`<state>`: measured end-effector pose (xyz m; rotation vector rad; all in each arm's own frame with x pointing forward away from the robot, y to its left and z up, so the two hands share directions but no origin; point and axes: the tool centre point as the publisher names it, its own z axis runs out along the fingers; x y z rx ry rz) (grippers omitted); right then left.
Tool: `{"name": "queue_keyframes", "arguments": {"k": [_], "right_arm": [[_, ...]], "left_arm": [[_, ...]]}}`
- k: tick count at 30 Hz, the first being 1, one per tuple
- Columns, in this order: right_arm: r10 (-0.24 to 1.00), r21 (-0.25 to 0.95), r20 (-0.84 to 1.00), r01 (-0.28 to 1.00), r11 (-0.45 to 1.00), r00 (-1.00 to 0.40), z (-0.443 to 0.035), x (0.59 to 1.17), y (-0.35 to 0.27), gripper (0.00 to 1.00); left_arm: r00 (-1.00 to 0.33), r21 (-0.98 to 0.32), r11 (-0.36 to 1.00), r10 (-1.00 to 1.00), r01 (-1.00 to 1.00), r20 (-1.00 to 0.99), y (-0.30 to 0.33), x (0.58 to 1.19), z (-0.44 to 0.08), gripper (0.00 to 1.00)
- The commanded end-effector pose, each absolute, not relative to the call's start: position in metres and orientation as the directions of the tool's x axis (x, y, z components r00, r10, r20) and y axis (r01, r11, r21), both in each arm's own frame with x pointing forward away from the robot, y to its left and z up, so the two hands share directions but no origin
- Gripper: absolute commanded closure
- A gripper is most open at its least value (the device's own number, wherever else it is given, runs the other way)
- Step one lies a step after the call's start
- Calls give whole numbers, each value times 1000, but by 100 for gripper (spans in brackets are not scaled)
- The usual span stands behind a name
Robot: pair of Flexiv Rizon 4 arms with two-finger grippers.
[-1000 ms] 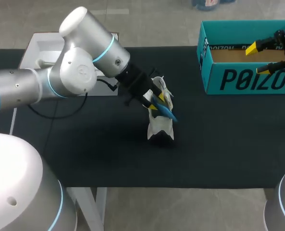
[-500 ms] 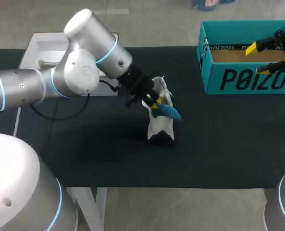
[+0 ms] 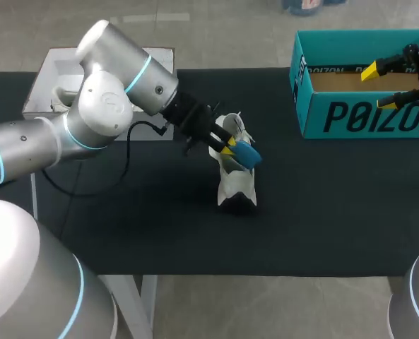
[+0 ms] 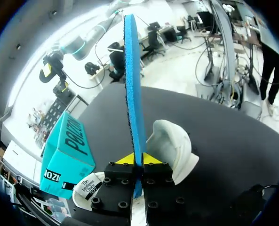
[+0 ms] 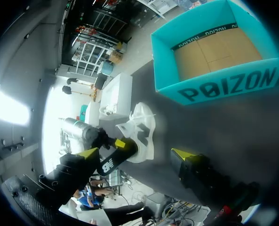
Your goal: Take the shoe out of the shoebox, open the shoe tongue, remove and reinsert the insole, then place the shoe into the shoebox
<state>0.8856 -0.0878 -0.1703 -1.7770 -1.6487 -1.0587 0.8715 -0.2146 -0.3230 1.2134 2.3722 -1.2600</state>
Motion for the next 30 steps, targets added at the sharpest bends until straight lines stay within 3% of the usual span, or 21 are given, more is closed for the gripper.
{"name": "queue_keyframes", "arguments": {"k": [1, 6, 12, 30], "right_arm": [[599, 148, 801, 978, -149, -30, -171, 885, -88, 0], [599, 148, 801, 978, -149, -30, -171, 885, -88, 0], [599, 148, 801, 978, -149, -30, -171, 885, -88, 0], [599, 148, 801, 978, -149, -30, -171, 885, -88, 0]], "left_arm": [[-641, -620, 270, 574, 736, -510, -215, 869, -323, 100], [-636, -627, 260, 585, 734, -503, -219, 866, -321, 100], [-632, -539, 368, 620, 758, -464, -220, 870, -339, 100], [-644, -392, 511, 615, 765, -454, -206, 898, -360, 100]]}}
